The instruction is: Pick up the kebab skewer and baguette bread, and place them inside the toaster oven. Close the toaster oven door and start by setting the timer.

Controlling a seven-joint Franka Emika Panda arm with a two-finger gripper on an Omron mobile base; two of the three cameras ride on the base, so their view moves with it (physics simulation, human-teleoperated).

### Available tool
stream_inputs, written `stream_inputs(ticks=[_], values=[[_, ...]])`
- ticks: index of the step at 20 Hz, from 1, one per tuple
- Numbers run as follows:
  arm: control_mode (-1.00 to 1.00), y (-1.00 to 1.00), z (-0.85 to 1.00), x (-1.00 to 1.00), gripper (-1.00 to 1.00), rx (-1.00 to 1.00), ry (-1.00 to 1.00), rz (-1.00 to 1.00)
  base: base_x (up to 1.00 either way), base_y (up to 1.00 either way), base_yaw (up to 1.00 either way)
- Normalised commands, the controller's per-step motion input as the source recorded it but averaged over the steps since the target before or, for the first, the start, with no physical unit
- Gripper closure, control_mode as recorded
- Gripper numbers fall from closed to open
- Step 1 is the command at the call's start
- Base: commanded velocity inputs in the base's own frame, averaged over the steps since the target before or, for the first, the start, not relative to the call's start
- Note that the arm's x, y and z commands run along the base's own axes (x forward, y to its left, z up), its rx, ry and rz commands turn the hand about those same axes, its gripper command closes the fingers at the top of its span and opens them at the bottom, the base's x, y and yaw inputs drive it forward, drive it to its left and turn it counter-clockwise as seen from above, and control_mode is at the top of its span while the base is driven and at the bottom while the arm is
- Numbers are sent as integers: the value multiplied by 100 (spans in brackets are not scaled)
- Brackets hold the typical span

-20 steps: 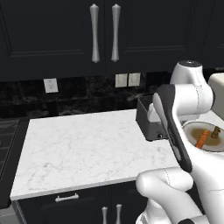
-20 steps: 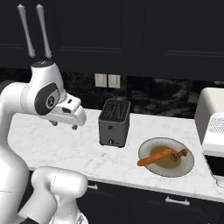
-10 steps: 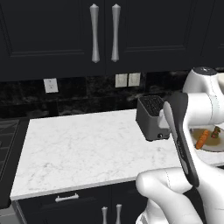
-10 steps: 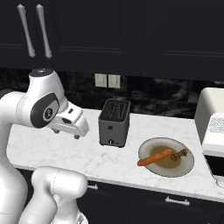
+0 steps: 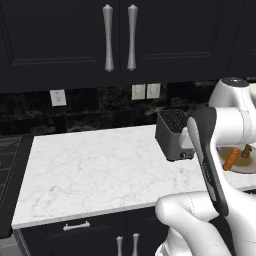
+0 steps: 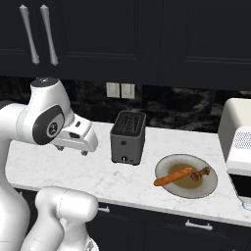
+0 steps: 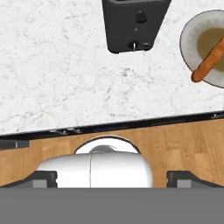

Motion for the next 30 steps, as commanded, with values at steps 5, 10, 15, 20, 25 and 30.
stream_inputs(ticks=[5,10,15,20,25,30], values=[[-100,2,0,0,-100,0,0,2,0,0,0],[100,0,0,0,-100,0,0,0,-42,-20,0],[100,0,0,0,-100,0,0,0,-7,-64,0],[100,0,0,0,-100,0,0,0,2,-67,-1],[100,0,0,0,-100,0,0,0,14,-55,0],[100,0,0,0,-100,0,0,0,28,-55,0]])
